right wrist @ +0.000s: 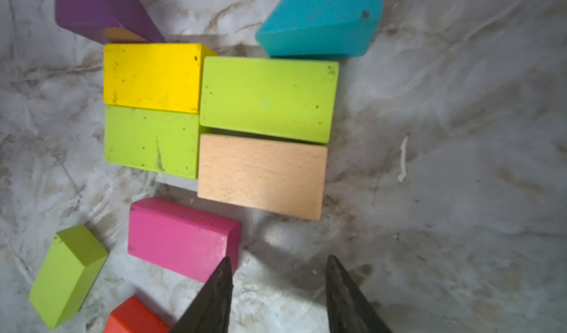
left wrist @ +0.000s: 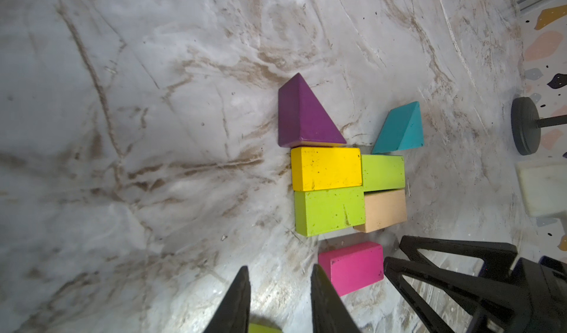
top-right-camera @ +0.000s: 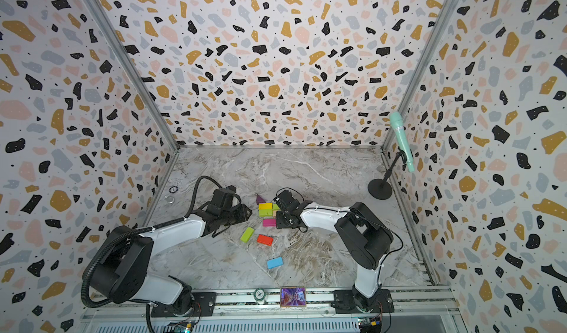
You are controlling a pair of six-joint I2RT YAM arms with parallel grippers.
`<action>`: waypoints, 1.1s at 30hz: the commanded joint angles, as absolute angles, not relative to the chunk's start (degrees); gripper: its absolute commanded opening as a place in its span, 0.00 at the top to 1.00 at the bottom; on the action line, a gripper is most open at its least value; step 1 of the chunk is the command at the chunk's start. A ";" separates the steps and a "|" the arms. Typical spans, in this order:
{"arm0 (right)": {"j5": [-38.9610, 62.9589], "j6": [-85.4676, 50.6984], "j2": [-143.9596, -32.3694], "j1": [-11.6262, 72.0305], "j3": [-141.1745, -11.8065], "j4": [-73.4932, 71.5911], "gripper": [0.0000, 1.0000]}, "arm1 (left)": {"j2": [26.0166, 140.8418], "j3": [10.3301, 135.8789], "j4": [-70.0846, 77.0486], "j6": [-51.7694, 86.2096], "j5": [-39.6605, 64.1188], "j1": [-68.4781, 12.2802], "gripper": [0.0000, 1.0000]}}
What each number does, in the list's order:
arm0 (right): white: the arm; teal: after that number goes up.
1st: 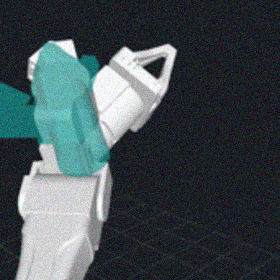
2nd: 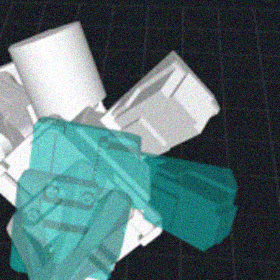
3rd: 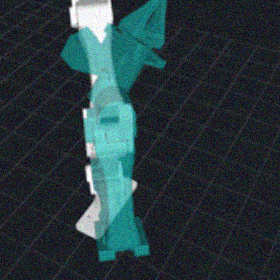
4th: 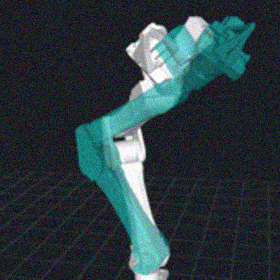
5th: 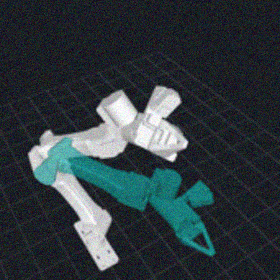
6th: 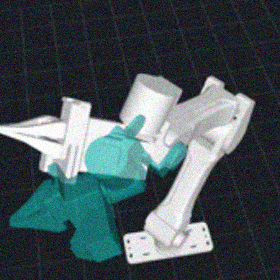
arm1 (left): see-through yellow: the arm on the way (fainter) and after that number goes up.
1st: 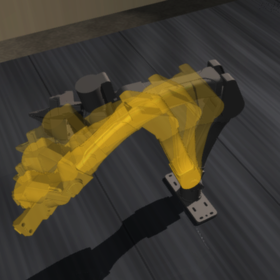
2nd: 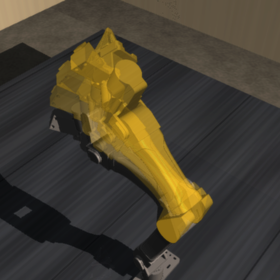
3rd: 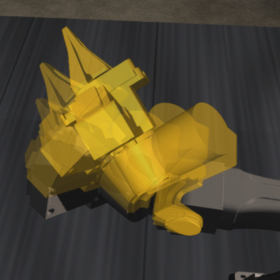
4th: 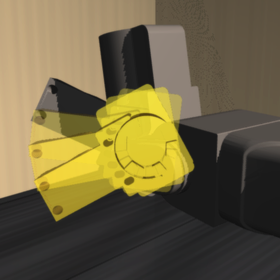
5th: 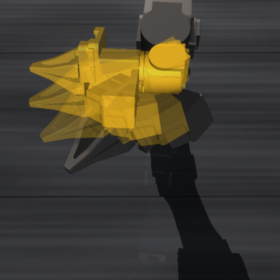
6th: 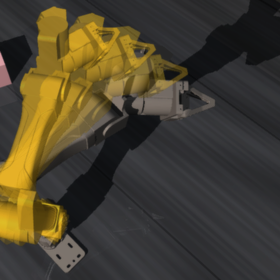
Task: Assemble a carrot with building blocks
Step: Assemble the building block at the center of the board.
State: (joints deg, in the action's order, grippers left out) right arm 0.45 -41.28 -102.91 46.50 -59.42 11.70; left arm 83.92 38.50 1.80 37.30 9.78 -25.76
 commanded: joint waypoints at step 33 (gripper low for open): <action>2.22 -44.52 -105.25 47.46 -63.07 12.22 0.50 | 81.18 36.90 3.86 38.32 9.10 -26.62 0.66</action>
